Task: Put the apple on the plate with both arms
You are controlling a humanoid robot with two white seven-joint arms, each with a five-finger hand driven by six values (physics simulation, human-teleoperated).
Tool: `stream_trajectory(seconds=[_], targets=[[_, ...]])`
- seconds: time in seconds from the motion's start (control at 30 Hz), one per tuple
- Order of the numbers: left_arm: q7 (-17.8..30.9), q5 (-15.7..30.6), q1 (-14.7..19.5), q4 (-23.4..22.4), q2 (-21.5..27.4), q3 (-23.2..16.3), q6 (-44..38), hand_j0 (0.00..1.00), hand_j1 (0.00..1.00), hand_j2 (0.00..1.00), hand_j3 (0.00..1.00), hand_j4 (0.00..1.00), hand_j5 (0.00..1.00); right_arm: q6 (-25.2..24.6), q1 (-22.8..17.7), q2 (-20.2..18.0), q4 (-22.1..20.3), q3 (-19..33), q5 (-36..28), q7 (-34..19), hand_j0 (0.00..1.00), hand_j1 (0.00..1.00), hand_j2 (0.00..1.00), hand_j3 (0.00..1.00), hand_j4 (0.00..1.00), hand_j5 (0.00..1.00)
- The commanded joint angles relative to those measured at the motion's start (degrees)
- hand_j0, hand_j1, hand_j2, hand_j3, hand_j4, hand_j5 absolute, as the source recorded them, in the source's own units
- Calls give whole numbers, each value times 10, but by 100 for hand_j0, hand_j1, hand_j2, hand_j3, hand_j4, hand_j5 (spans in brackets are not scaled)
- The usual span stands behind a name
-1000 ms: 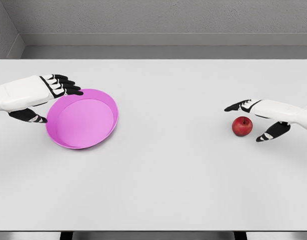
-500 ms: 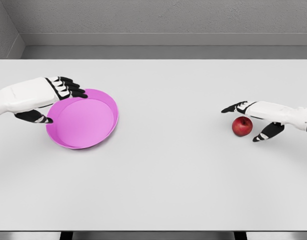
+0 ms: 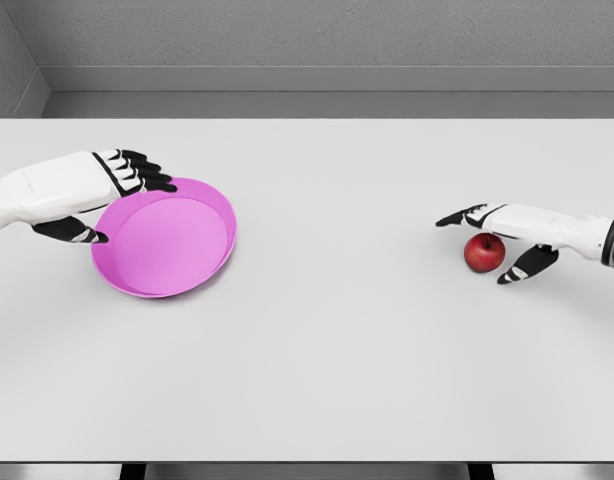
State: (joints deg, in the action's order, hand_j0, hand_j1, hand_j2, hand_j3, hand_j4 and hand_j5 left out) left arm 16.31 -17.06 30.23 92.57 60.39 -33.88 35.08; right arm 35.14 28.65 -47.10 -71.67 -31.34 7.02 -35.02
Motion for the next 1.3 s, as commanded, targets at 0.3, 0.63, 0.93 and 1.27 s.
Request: stream_trajectory(seconds=[0.3,0.63,0.93,1.27], targets=[[-1,4,0,0,0,1,-1,100,100,100,100,100,100,-1,0,3,14,0,-3,0,100,100,100,100,100,100],[0,3,0,0,0,1,-1,100,100,100,100,100,100,-1,0,6,16,0,-3,0,81,81,81,81,81,81],[0,4,-3,0,0,2,-1,100,100,100,100,100,100,-1,-1,7,16,0,-3,0,64,64,64,64,64,64],[0,3,-3,0,0,2,-1,100,100,100,100,100,100,-1,1,19,15,-1,-5,0,54,54,54,54,54,54]])
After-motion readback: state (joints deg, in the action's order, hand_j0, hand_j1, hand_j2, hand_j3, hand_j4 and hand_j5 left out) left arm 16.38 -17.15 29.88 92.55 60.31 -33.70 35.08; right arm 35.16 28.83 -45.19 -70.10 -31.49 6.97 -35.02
